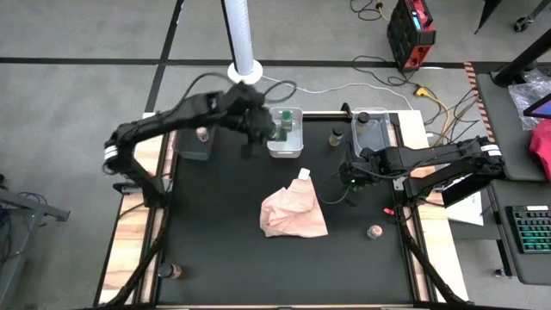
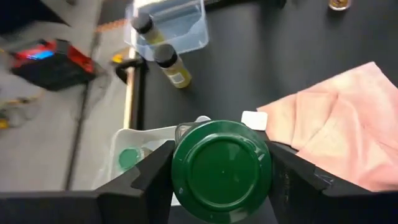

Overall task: Sort spices by type
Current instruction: Put the green spice bottle into the white bin

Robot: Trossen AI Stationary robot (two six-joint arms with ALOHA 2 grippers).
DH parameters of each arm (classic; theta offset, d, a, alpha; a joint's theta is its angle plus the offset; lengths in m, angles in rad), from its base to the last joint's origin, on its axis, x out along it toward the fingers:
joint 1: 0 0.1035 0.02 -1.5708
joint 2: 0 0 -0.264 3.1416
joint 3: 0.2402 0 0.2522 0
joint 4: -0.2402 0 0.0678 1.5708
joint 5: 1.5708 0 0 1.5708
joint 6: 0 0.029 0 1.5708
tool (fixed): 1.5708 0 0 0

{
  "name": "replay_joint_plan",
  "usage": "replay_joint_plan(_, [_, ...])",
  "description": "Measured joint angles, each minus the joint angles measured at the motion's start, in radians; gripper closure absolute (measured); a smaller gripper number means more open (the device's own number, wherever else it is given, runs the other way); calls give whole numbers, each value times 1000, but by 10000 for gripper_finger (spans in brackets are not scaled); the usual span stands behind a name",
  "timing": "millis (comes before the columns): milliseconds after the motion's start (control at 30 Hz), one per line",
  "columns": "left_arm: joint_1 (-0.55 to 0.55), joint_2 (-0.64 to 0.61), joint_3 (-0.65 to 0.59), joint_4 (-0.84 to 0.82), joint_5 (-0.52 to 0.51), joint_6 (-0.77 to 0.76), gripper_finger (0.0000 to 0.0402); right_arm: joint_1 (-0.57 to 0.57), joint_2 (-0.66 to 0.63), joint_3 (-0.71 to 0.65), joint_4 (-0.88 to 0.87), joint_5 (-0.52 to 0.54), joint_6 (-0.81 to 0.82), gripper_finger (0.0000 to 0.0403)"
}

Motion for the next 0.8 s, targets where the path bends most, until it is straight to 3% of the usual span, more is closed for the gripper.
replay_joint_plan(233, [152, 229, 177, -100, 148, 36, 214, 0, 0, 0, 1, 25, -3, 390])
replay_joint_plan(700, [172, 605, 636, -439, 128, 84, 214, 0, 0, 0, 19, 25, -22, 390])
replay_joint_plan(800, [175, 631, 641, -419, 130, 96, 214, 0, 0, 0, 19, 25, -18, 390])
